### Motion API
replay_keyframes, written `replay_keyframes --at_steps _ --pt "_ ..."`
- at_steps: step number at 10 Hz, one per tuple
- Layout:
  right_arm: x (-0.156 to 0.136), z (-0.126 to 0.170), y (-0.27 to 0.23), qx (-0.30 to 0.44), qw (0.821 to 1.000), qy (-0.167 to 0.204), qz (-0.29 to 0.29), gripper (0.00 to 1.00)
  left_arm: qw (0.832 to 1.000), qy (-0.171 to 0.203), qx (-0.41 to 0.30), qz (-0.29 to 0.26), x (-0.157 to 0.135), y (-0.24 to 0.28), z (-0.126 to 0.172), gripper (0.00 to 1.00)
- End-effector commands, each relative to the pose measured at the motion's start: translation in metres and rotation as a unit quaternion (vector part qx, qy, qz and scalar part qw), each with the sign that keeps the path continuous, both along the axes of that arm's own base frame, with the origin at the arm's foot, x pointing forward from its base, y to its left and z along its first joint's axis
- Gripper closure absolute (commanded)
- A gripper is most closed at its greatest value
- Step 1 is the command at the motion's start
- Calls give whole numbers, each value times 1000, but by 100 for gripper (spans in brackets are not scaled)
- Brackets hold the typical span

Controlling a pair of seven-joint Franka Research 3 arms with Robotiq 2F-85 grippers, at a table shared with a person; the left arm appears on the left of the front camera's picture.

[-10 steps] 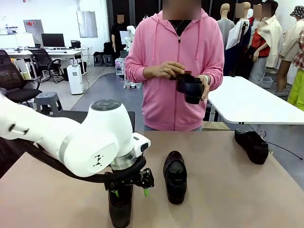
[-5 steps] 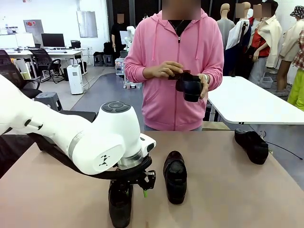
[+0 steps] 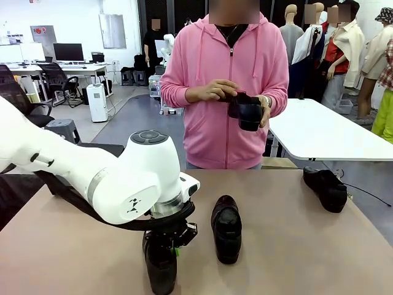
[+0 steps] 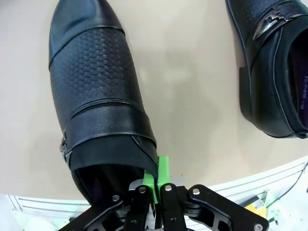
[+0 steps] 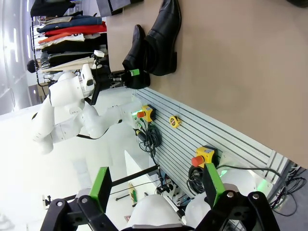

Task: Organize the shoes by placing them on the stand.
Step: Place the Shoe from the middle of the table onto the Shoes Stand.

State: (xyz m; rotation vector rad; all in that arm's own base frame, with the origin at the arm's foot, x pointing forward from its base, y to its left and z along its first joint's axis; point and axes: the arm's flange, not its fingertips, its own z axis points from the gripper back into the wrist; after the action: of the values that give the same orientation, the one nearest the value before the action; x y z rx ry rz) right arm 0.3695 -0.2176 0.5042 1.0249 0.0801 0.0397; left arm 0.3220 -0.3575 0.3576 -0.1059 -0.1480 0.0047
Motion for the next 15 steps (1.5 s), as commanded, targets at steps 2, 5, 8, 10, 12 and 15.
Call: replay_keyframes --at_steps 2,5,8,10,12,15 --pt "1 5 0 7 1000 6 -8 0 1000 -18 3 1 -9 0 10 100" --pt "1 5 0 7 1000 6 -8 0 999 -28 0 -41 -48 17 58 100" --pt "1 5 0 7 1000 6 -8 0 997 -76 13 -21 -82 100 143 100" --pt "1 5 0 7 1000 6 -8 0 992 -106 11 -67 -86 146 166 100" --pt "1 5 0 7 1000 6 -8 0 993 -67 -17 -99 -111 138 156 100" --pt "1 5 0 7 1000 6 -8 0 993 -99 8 -61 -93 147 175 100"
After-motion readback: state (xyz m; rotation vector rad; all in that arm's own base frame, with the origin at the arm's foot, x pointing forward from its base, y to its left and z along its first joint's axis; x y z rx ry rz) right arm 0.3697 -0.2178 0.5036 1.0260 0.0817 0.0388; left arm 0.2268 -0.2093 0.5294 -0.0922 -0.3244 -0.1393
